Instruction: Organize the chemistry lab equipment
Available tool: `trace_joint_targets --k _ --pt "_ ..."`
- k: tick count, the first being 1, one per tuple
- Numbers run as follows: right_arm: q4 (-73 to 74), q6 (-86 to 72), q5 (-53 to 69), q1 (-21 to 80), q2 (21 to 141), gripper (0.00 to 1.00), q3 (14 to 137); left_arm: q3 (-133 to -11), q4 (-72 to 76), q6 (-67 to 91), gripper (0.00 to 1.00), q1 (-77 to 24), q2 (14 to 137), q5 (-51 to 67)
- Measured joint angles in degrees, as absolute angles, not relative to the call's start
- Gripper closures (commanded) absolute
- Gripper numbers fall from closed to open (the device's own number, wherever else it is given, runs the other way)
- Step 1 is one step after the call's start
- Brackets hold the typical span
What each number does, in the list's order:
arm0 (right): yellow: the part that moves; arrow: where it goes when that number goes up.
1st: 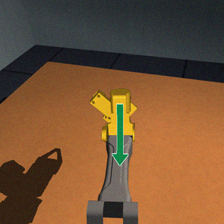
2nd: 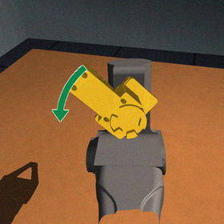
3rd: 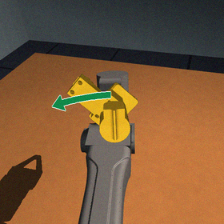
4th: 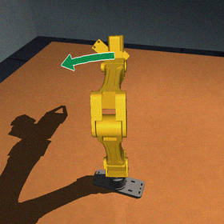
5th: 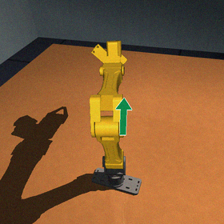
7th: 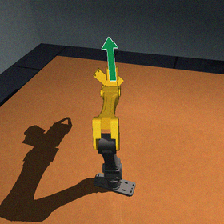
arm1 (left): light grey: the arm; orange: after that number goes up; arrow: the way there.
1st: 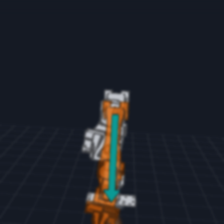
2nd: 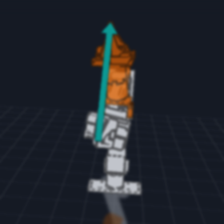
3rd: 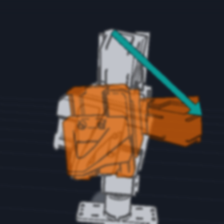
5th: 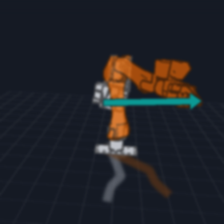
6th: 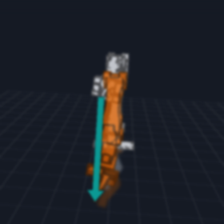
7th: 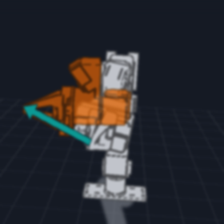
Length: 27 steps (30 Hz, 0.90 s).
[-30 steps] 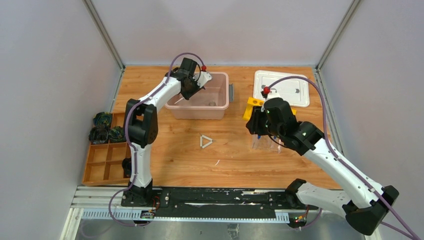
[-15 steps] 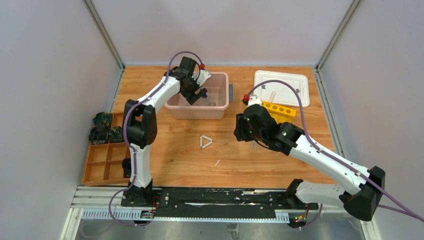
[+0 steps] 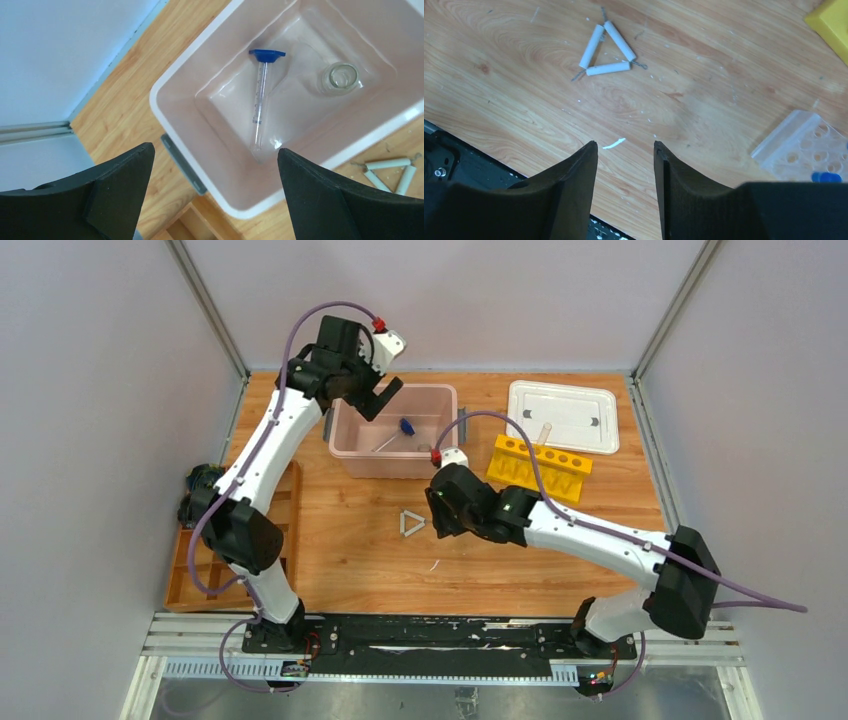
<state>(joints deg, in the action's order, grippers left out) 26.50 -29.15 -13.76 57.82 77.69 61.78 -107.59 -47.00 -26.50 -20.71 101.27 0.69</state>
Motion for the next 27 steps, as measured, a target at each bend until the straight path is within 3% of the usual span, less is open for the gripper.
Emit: trace_joint_targets --k 15,27 --pt "23.40 -25.21 -13.61 60.36 90.96 0.49 69.19 -104.05 -54.15 -19.03 0.00 -12.12 90.00 6.35" --pt "21.67 -23.83 -13.76 60.66 95.50 0.44 69.34 -96.99 -58.59 -18.63 0.00 -11.73 84.55 9.72"
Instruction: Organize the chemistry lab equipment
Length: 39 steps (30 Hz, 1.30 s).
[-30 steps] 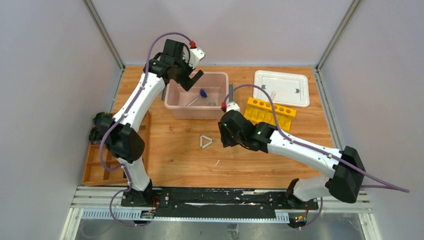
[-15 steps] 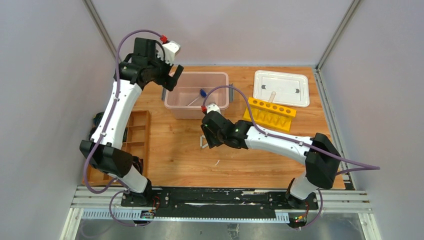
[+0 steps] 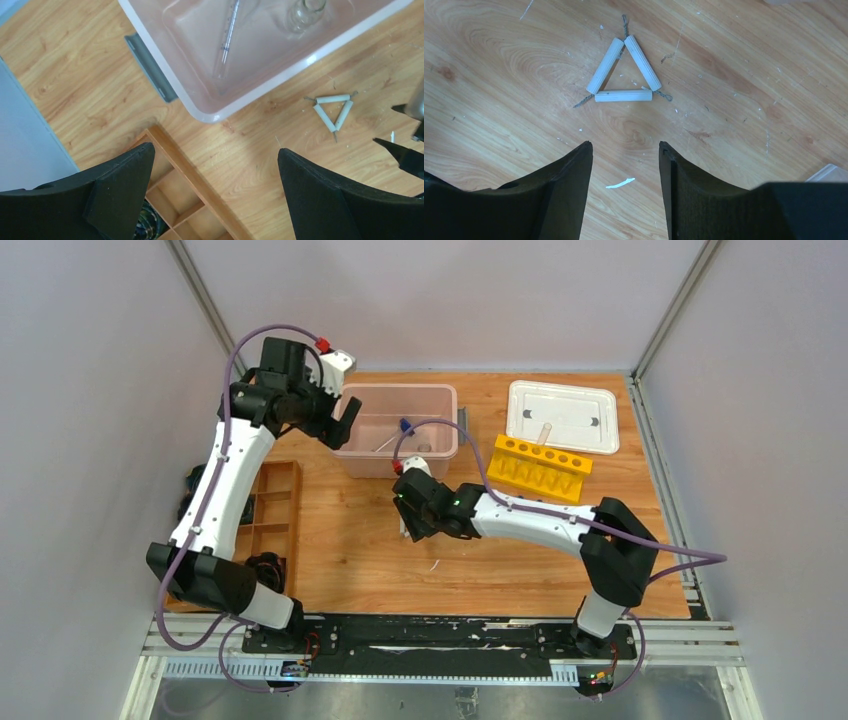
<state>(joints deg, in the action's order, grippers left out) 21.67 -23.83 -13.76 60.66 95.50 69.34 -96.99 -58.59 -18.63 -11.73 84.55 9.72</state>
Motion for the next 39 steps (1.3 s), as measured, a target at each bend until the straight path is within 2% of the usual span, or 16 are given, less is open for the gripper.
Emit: trace_joint_targets --k 19,28,39 --pt "15.92 -20.08 -12.62 57.58 102.56 0.41 72.75 -89.84 -61.47 -19.00 0.00 -10.00 82.11 10.35" --pt "12.16 -19.42 -9.23 57.56 106.83 0.50 72.29 -83.48 -61.91 -19.03 0.00 -6.87 81.06 10.52" --pt "8.64 -19.22 -6.98 57.56 111.26 0.58 72.51 -82.85 -62.08 -19.11 0.00 -6.55 78.78 10.96"
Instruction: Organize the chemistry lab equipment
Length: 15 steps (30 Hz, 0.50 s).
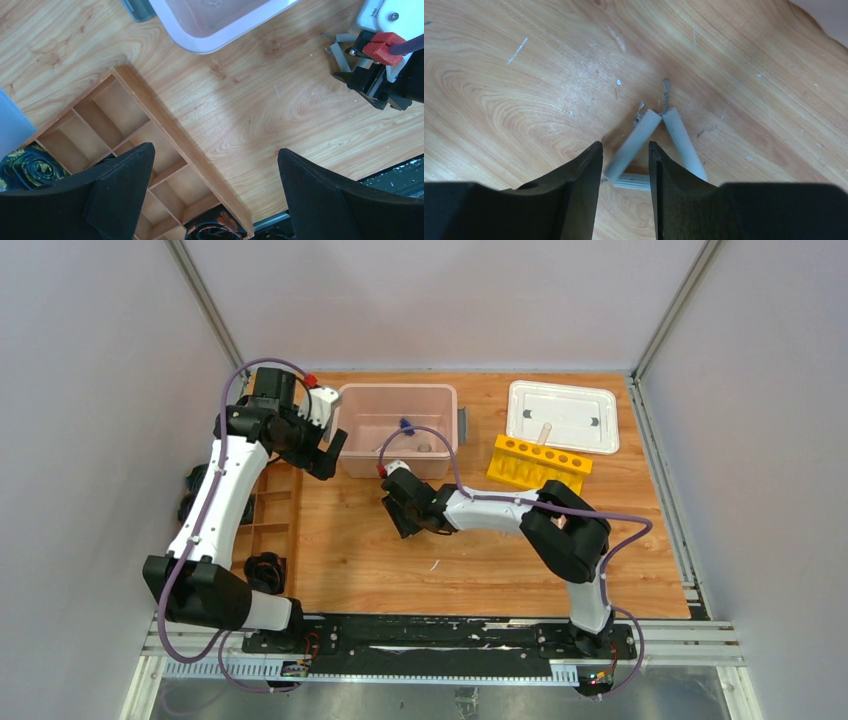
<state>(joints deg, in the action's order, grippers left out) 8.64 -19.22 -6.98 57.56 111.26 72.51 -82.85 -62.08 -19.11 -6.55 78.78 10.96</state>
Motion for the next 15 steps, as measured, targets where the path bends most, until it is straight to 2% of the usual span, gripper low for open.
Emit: trace_joint_targets --k 5,8,11,15 --pt "8.21 -19.42 -6.59 57.60 111.55 0.62 72.51 -82.85 -62.08 -19.46 0.00 -6.55 78.54 10.96" --pt "8.01 -19.49 -6.46 57.60 111.63 0.68 72.51 -82.85 -62.08 -19.51 0.00 -6.55 78.32 10.96" --pt "7.73 -19.62 -6.44 57.60 111.77 0.78 72.51 -82.85 -62.08 -19.53 0.00 -6.55 78.15 10.96" --pt "7.73 -19.94 -6.44 57.63 111.90 0.97 72.58 -82.85 -62.11 -19.68 0.00 -6.52 78.08 10.94"
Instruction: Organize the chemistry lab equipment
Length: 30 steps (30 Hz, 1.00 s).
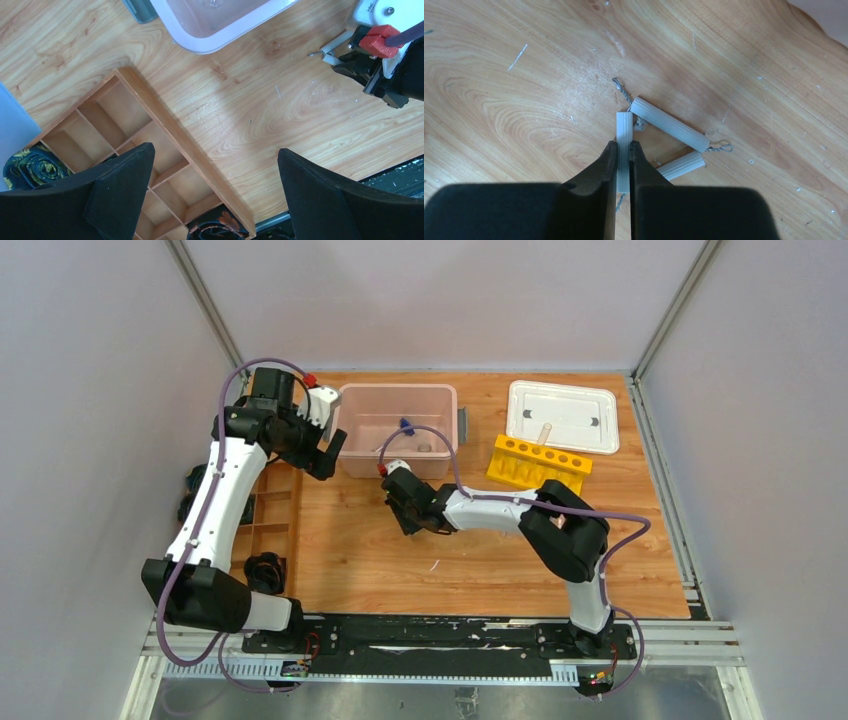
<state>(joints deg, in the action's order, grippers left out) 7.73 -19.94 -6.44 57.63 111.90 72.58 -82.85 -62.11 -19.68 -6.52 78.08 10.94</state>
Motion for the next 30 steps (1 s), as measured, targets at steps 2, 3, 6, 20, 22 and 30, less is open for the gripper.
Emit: trace_joint_targets --k 2,3,6,20,22,30 --pt "7.68 -20.27 -6.44 57.65 111.87 1.00 72.58 -82.91 -62.08 -19.73 0.00 -6.52 78.06 10.94" --pt "7.73 -20.45 -6.42 57.67 111.74 1.00 72.53 -82.94 -62.08 -19.75 0.00 -6.52 78.04 10.96" --pt "8.56 -20.64 -5.58 57.87 110.24 1.00 71.40 -83.35 -62.17 -19.75 0.00 -6.52 78.04 10.92" --pt "18.09 -16.51 -2.94 55.20 86.50 1.00 84.58 -84.75 -62.24 -19.62 0.00 -6.26 78.28 10.07" --pt "18.70 -16.12 -2.76 52.53 87.81 1.00 88.47 -84.73 -62.26 -19.55 0.00 -5.98 78.37 10.07" --pt "23.99 -14.68 -2.48 47.13 106.87 1.00 103.98 -84.31 -62.26 -19.25 0.00 -5.15 78.39 10.35"
